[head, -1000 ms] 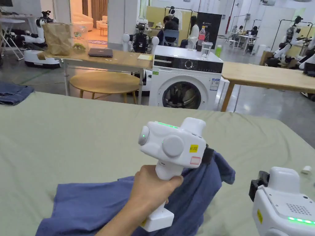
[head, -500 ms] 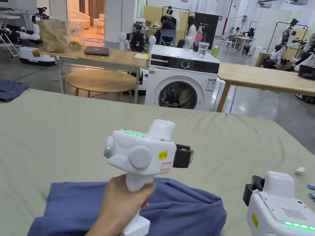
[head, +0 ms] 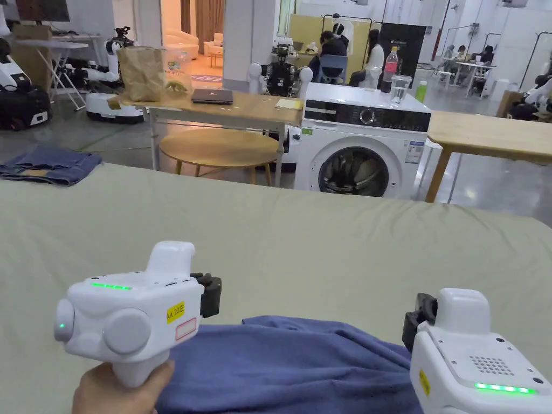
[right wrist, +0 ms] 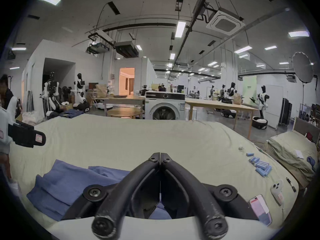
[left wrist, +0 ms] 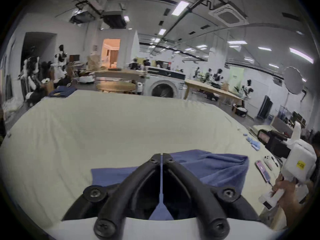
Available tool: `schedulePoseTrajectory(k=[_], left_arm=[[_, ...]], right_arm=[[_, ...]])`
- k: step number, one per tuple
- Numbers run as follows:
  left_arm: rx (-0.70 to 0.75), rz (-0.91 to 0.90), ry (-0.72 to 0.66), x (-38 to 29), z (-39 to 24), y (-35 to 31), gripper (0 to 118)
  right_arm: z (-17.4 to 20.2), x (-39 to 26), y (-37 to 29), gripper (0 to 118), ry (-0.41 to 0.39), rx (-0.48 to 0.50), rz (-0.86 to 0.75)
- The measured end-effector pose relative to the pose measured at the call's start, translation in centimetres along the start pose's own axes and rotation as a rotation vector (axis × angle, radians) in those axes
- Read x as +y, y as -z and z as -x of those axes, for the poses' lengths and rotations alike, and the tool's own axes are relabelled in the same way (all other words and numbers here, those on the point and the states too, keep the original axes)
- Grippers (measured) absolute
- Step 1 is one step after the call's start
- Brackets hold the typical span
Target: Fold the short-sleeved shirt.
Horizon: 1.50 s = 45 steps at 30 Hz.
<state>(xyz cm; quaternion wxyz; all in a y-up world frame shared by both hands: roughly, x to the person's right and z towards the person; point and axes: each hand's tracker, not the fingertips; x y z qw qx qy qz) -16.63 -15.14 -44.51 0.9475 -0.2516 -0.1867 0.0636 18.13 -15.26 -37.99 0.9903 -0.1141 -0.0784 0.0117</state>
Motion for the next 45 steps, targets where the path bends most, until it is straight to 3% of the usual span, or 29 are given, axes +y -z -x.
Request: schedulePoseTrajectory(k=[11, 13, 14, 15, 21, 26, 29, 30, 31, 34, 38, 40, 42, 45], left_arm=[[0.062, 0.346, -0.162, 1.6, 11.3, 5.9, 2], [0.073, 0.418, -0.163, 1.5, 12.2, 7.8, 42], [0.101, 0.457, -0.158, 1.4, 12.5, 8.9, 57], [0.136, 0.482, -0.152, 1.1, 12.8, 9.7, 63], [0.274, 0.624, -0.122, -1.5, 13.9, 14.8, 64], [0.307, 0.550, 0.011, -2.1, 11.4, 14.8, 62], [0.253, 0.541, 0.129, -2.5, 9.5, 14.5, 25], [0.236, 0.540, 0.147, -2.6, 9.1, 14.4, 6], [0.229, 0.540, 0.163, -2.9, 8.8, 14.3, 0], [0.175, 0.524, 0.139, -3.0, 8.8, 13.4, 0], [0.141, 0.452, 0.073, -3.0, 8.8, 11.3, 0], [0.134, 0.423, 0.060, -2.9, 8.4, 9.9, 0], [0.116, 0.390, 0.019, -2.8, 8.4, 8.9, 0], [0.113, 0.367, 0.000, -2.7, 8.4, 7.8, 0]], right_arm=[[1.8, -0.9, 2.5, 0, -0.015, 0.050, 0.060], [1.7, -1.2, 2.9, 0, -0.017, 0.047, 0.072], [1.5, -1.3, 3.1, 0, -0.018, 0.043, 0.077], [1.4, -1.3, 3.2, 0, -0.019, 0.041, 0.084], [0.0, -1.7, 3.8, 0, -0.024, 0.015, 0.118], [-1.8, -2.0, 3.8, 0, -0.024, -0.020, 0.140], [-3.0, -2.0, 4.1, 0, -0.013, -0.033, 0.168], [-3.5, -1.9, 4.3, 0, -0.006, -0.036, 0.184], [-4.0, -1.8, 4.6, 0, 0.002, -0.034, 0.199], [-5.7, -1.3, 5.5, 0, 0.026, -0.036, 0.245], [-7.9, -0.5, 7.9, 2, 0.000, -0.016, 0.385], [-8.8, -0.3, 9.5, 27, 0.007, 0.007, 0.440], [-9.4, -0.2, 11.3, 65, 0.009, 0.038, 0.503], [-9.7, -0.4, 14.1, 67, -0.024, 0.060, 0.595]])
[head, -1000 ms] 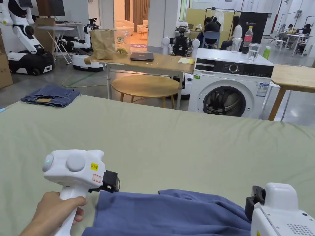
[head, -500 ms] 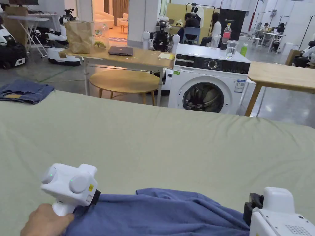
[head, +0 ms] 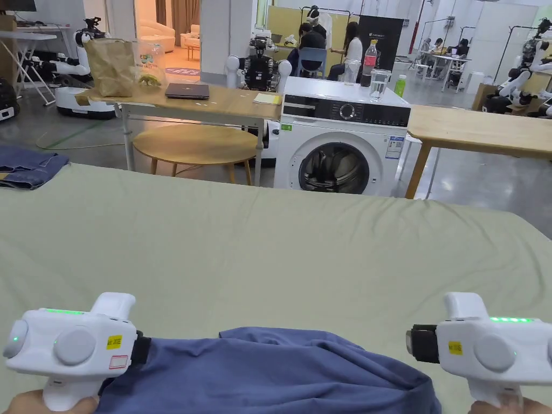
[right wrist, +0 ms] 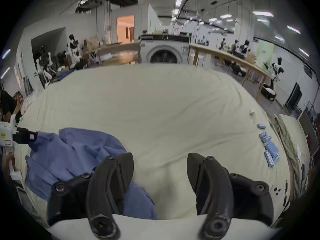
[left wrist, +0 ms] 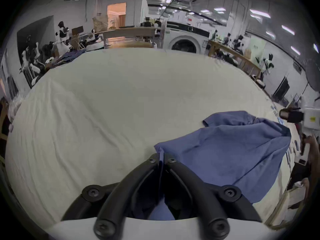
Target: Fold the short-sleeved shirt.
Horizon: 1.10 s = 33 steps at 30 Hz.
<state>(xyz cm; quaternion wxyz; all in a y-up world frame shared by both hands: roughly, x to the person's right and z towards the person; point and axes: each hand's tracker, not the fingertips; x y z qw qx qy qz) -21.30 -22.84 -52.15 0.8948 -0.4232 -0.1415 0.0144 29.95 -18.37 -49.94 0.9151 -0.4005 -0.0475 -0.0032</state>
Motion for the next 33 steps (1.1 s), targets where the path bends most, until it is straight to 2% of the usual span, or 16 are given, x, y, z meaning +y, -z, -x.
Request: schedulePoseTrajectory(k=[4, 9, 12, 15, 16, 17, 18, 19, 22, 24, 28, 33], left_arm=[[0.001, -0.011, -0.006, -0.1, -0.1, -1.2, 0], [0.010, -0.010, -0.004, -0.2, 0.6, -1.7, 0], [0.010, -0.007, -0.002, -0.4, 0.8, -1.6, 0], [0.013, 0.000, 0.005, -0.9, 0.5, -1.7, 0], [0.013, 0.003, 0.006, -1.1, 0.5, -1.7, 0], [0.013, 0.004, 0.007, -1.2, 0.4, -1.6, 0], [0.013, 0.007, 0.007, -1.4, 0.4, -1.6, 0], [0.011, 0.009, 0.006, -1.5, 0.2, -1.6, 0], [0.006, 0.011, 0.003, -1.6, 0.1, -1.7, 0], [0.007, -0.006, 0.005, -1.6, 0.0, -2.2, 0], [0.012, -0.056, 0.001, -0.4, 0.3, -3.8, 0], [0.022, -0.132, 0.001, 2.3, 1.3, -7.1, 0]], right_arm=[[-0.1, 0.7, 3.6, 67, 0.005, 0.048, 0.146], [0.9, -0.8, 6.3, 67, 0.067, 0.192, 0.288], [1.8, -1.9, 7.6, 65, 0.059, 0.215, 0.340], [3.0, -2.4, 6.9, 60, 0.008, 0.156, 0.284], [3.2, -2.4, 6.8, 54, 0.007, 0.156, 0.286], [3.5, -2.4, 6.6, 45, 0.000, 0.159, 0.284], [3.6, -2.3, 6.5, 23, -0.007, 0.166, 0.279], [3.8, -2.3, 6.5, 10, -0.018, 0.173, 0.276], [4.2, -2.5, 6.0, 7, -0.058, 0.149, 0.252], [4.0, -2.6, 5.2, 6, -0.043, 0.140, 0.208], [4.0, -1.8, 1.8, 5, -0.043, 0.046, 0.032], [1.5, 0.9, -2.7, 5, 0.037, 0.010, -0.142]])
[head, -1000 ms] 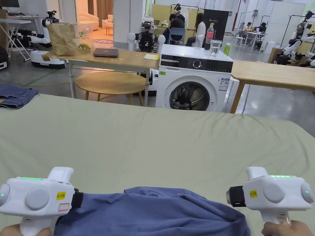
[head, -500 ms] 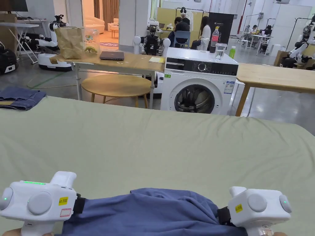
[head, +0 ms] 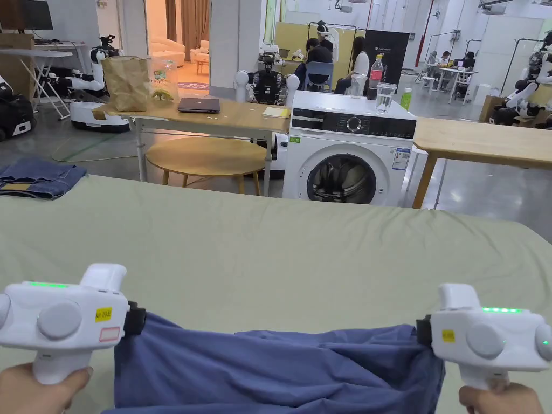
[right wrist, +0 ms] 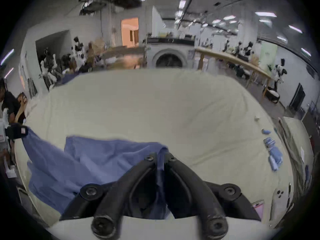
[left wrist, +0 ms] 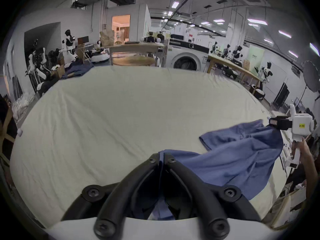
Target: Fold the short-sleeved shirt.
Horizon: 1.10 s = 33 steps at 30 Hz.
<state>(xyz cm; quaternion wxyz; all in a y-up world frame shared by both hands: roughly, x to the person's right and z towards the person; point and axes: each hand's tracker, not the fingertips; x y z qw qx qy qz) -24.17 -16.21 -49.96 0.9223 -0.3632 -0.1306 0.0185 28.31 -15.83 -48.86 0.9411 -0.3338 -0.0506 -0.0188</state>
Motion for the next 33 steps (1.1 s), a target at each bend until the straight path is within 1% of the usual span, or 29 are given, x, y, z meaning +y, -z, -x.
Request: schedulePoseTrajectory(k=[3, 5, 10, 12, 16, 17, 19, 21, 24, 33], left_arm=[[0.020, -0.062, 0.008, 2.3, 0.7, -2.0, 0], [0.036, -0.095, 0.015, 3.9, 1.1, -3.6, 0], [0.071, -0.185, 0.011, 7.6, 1.9, -7.8, 0], [0.078, -0.213, 0.009, 9.2, 2.4, -9.5, 0], [0.071, -0.269, -0.015, 12.0, 2.8, -12.3, 0], [0.073, -0.278, -0.012, 12.8, 2.7, -12.9, 0], [0.089, -0.309, 0.002, 14.3, 2.6, -13.9, 0], [0.101, -0.326, 0.002, 16.0, 2.6, -14.9, 0], [0.110, -0.360, 0.004, 18.8, 2.7, -16.0, 0], [0.140, -0.432, 0.003, 26.2, 3.3, -17.4, 0]], right_arm=[[-1.1, 2.2, -2.7, 5, 0.041, -0.002, -0.077], [-1.4, 3.5, -4.7, 5, 0.042, -0.016, -0.128], [-1.2, 6.2, -8.3, 5, 0.024, -0.012, -0.185], [-1.1, 7.6, -9.1, 5, -0.019, -0.044, -0.226], [-1.0, 10.5, -10.7, 5, 0.001, -0.020, -0.266], [-0.7, 11.3, -11.3, 5, -0.002, -0.021, -0.293], [-0.1, 13.0, -12.3, 5, -0.032, -0.035, -0.331], [0.2, 15.0, -13.1, 5, -0.035, -0.036, -0.364], [0.7, 18.0, -14.3, 5, -0.022, -0.043, -0.413], [2.5, 25.9, -14.9, 5, -0.056, -0.089, -0.485]])
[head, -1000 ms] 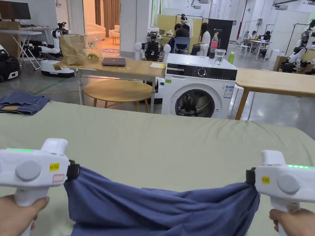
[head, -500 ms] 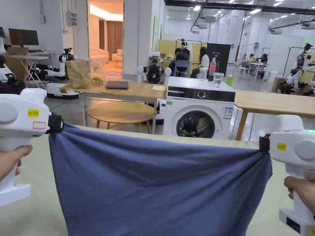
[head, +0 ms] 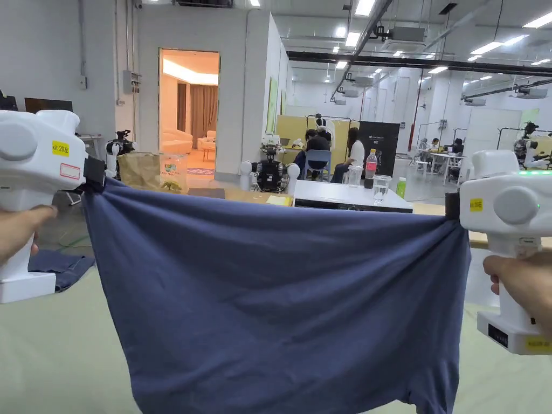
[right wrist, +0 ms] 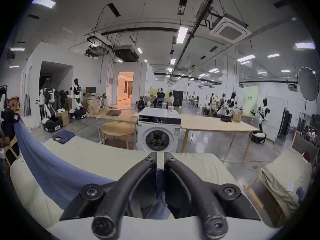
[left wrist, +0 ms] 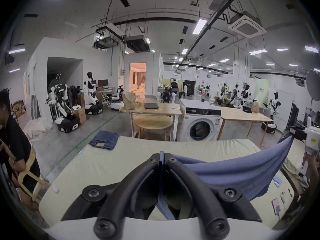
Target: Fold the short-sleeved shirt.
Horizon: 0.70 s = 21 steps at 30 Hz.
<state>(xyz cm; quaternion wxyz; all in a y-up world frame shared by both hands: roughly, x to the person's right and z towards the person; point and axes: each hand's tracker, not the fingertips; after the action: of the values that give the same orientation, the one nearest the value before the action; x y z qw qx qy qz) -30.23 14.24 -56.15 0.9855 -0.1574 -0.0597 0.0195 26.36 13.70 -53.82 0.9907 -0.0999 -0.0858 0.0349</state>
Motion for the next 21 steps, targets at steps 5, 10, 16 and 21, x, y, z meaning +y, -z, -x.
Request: schedulePoseTrajectory(k=[5, 10, 16, 21], left_arm=[[0.010, -0.028, 0.009, 3.3, 0.3, 1.3, 0], [0.018, -0.042, 0.023, 3.7, 0.4, 2.3, 0], [-0.003, 0.008, 0.025, -0.9, 0.7, 3.5, 0], [-0.039, 0.081, 0.004, -9.0, 0.8, 2.9, 0]], right_arm=[[0.6, 3.7, 1.7, 5, -0.002, -0.031, -0.049], [1.5, 4.1, 3.0, 5, -0.018, -0.046, -0.056], [2.3, -1.6, 4.0, 5, -0.055, -0.074, 0.029], [3.0, -10.2, 2.0, 5, -0.092, -0.072, 0.124]])
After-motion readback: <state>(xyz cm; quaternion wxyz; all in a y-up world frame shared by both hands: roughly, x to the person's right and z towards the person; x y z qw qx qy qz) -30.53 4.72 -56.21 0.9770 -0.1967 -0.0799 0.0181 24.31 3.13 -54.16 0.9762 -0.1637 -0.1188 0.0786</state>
